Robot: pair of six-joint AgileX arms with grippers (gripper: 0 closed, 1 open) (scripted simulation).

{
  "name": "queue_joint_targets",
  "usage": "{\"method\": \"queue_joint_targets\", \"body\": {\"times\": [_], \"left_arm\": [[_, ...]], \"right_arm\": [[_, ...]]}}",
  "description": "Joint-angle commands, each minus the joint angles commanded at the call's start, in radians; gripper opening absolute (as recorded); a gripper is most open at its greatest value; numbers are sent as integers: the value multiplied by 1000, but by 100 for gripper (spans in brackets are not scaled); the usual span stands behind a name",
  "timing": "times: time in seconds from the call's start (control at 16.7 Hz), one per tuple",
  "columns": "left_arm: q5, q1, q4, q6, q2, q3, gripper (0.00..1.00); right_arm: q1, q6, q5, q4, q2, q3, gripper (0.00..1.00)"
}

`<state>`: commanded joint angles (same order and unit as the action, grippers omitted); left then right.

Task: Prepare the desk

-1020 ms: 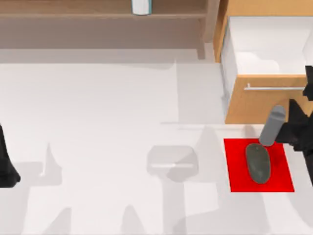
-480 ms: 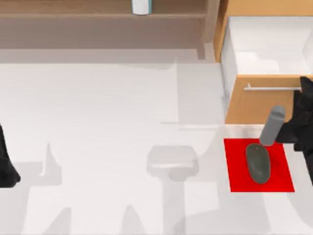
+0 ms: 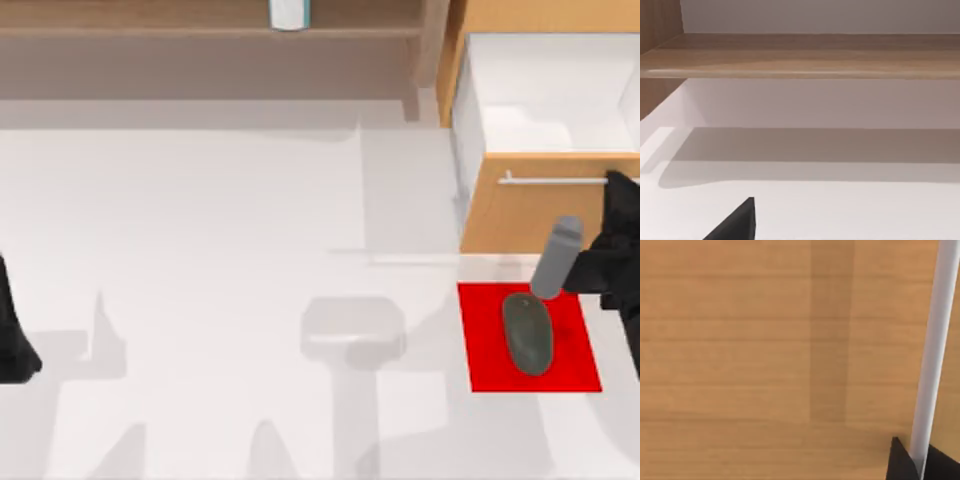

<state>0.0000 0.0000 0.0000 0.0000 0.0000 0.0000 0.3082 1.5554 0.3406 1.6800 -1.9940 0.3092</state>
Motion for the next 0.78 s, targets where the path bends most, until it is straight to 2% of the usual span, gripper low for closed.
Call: {"method": "queue_joint_targets", "body": {"times": [0.36, 0.78], "left_arm": [[0, 0, 0, 0, 0, 0, 100], [0, 0, 0, 0, 0, 0, 100]], "right_arm": [[-6, -4, -6, -16, -7, 14, 0], [-50, -2, -50, -133, -59, 196, 0]]}}
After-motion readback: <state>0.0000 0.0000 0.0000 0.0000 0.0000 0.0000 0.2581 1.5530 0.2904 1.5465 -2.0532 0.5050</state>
